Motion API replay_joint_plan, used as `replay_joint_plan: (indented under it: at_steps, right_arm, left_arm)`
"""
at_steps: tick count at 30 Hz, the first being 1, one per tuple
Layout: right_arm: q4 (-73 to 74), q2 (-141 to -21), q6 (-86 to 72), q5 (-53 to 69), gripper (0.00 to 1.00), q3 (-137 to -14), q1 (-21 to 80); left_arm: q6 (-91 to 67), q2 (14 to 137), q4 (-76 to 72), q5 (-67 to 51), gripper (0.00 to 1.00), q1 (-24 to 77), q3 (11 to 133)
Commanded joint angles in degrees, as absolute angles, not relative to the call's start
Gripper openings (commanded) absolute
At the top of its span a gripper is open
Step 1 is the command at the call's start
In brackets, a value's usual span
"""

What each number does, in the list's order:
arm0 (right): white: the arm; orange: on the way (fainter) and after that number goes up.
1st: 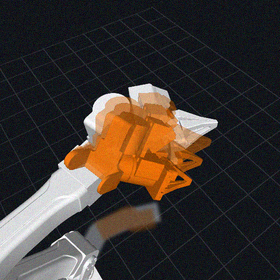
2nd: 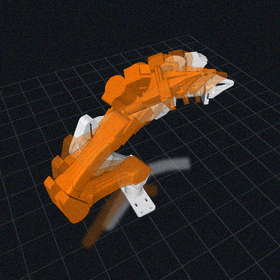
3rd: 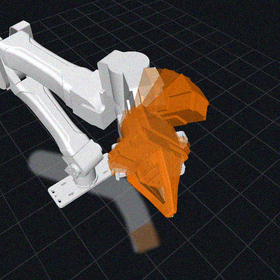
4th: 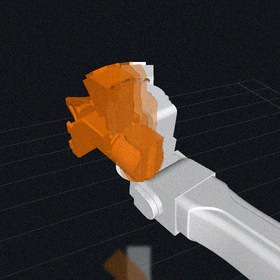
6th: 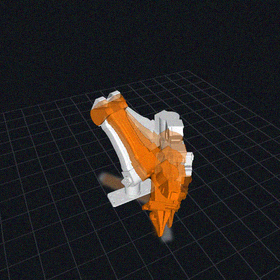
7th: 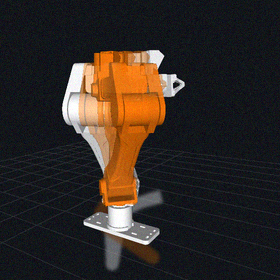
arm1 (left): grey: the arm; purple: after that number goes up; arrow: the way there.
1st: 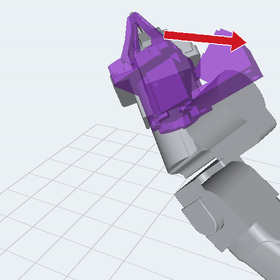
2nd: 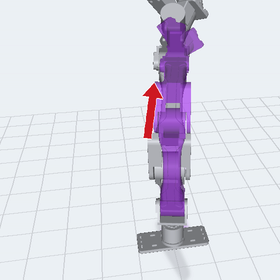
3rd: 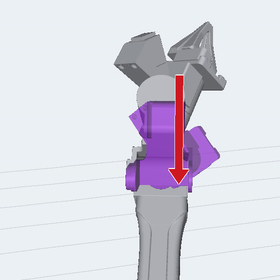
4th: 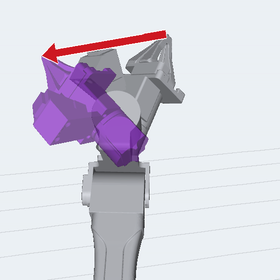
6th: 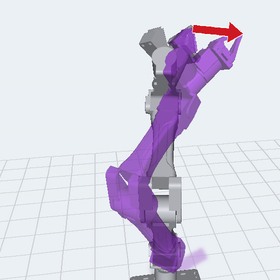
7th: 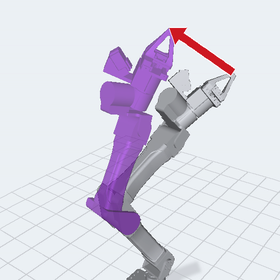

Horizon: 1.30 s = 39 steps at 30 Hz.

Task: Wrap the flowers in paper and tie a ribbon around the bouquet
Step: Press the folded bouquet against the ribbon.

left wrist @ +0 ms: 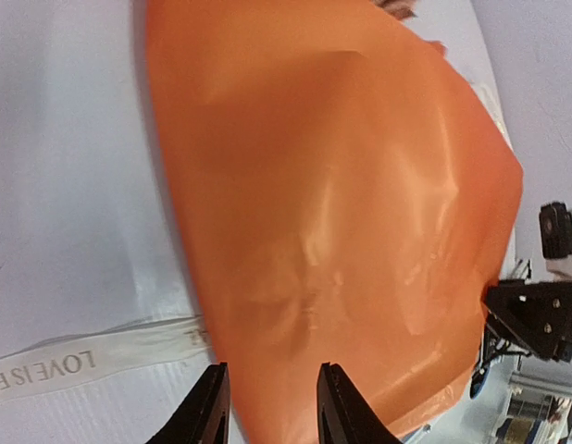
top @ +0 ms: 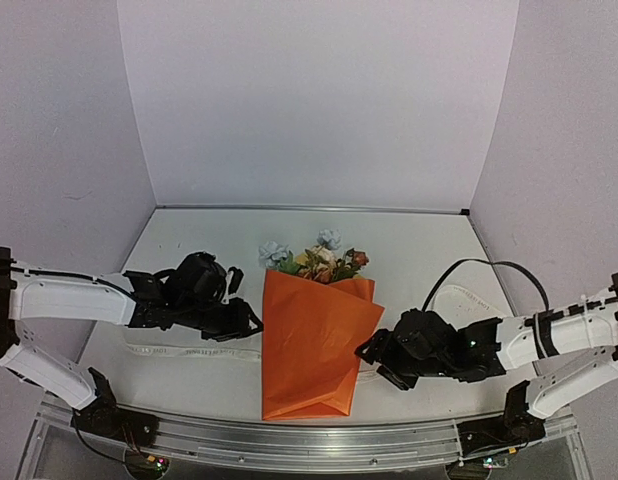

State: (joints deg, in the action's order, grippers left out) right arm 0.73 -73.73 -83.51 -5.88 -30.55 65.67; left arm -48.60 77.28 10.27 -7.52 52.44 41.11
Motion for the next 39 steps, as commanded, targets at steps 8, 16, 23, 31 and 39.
replay_joint_plan:
  at_steps: [8,16,23,31,39]
  right_arm:
    - [21.02,-72.52,-74.51,-17.82,0.68,-34.6,65.92]
    - [17.9,-79.08,-73.51,-20.03,0.61,-35.88,64.92]
    - [12.04,-82.91,-71.39,-16.46,0.44,-35.35,60.87]
    - [9.07,-83.23,-69.8,-14.1,0.12,-33.69,56.07]
    - [7.73,-84.85,-67.88,-12.55,0.0,-35.24,52.33]
  left_arm:
    - [-42.54,88.98,6.15,-12.5,0.31,65.09,52.91]
    - [-42.72,96.35,3.53,-15.5,0.29,68.63,56.56]
    - [-42.63,99.12,3.76,-16.94,0.28,69.76,57.68]
    - [-42.79,101.28,3.93,-18.15,0.26,70.37,58.06]
    - [-42.73,103.68,5.03,-18.49,0.23,70.84,58.66]
